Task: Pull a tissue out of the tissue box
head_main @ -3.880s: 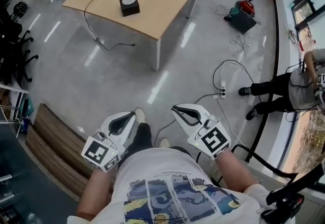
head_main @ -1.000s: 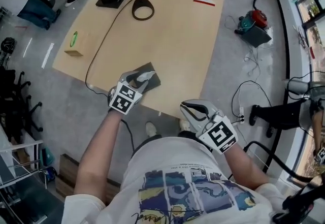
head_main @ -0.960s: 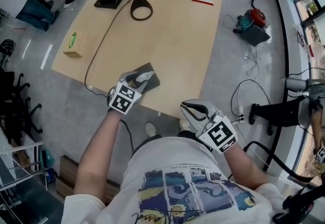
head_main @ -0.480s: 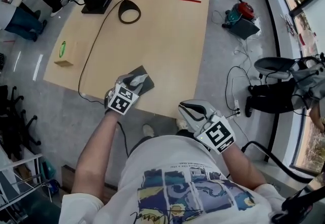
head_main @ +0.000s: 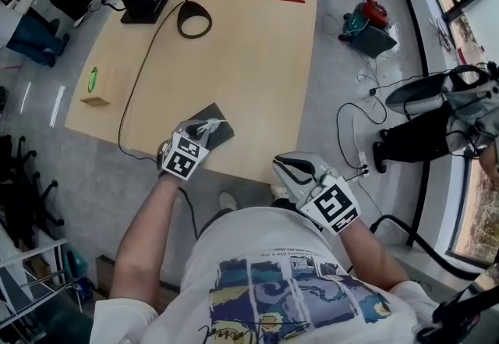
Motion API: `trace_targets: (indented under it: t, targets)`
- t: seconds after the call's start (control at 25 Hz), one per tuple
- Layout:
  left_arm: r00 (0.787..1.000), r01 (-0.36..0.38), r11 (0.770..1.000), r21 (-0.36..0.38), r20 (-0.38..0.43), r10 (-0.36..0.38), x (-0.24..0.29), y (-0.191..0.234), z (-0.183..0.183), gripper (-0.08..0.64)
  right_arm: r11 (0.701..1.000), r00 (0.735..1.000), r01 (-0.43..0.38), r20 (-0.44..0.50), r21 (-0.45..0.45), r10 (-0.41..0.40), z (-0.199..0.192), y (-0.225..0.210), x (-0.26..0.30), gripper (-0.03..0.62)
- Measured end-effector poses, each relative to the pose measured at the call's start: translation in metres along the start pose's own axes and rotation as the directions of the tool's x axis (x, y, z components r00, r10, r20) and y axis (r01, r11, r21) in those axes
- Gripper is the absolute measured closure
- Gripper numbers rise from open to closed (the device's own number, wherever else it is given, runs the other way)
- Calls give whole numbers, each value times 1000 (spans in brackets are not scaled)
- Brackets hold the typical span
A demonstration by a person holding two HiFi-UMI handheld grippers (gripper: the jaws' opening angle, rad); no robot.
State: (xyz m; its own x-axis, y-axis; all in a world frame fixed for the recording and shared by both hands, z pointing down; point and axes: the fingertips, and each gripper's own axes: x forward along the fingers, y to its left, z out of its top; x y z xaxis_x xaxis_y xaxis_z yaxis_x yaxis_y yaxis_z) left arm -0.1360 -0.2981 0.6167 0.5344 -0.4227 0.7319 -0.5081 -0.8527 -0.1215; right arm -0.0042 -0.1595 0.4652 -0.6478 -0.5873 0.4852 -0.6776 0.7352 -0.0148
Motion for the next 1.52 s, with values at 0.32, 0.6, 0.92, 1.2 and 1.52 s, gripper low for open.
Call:
trace_targets:
  t: [0.32,0.6,0.92,1.2,1.52]
  targets:
    - [999,-18,998,-56,35,20,-15,7,12,554,999,999,-33,-8,-11,33,2,-8,0,574]
    - [997,-45,994,-96,65,52,-30,11,20,554,998,998,-60,-3,-22,60,0,-15,2,574]
    - [988,-108,987,-119,96,120,-57,7,24,554,995,996,-93,7,-42,94,-5,-7,-4,574]
    - [976,-151,980,-128,138,169,-88,13,44,554,991,993,-120,6,-57,120,-3,-11,-6,574]
    - [950,-195,964,-180,208,231,-125,6,70,554,981,985,-172,9,-90,173,-1,-14,-4,574]
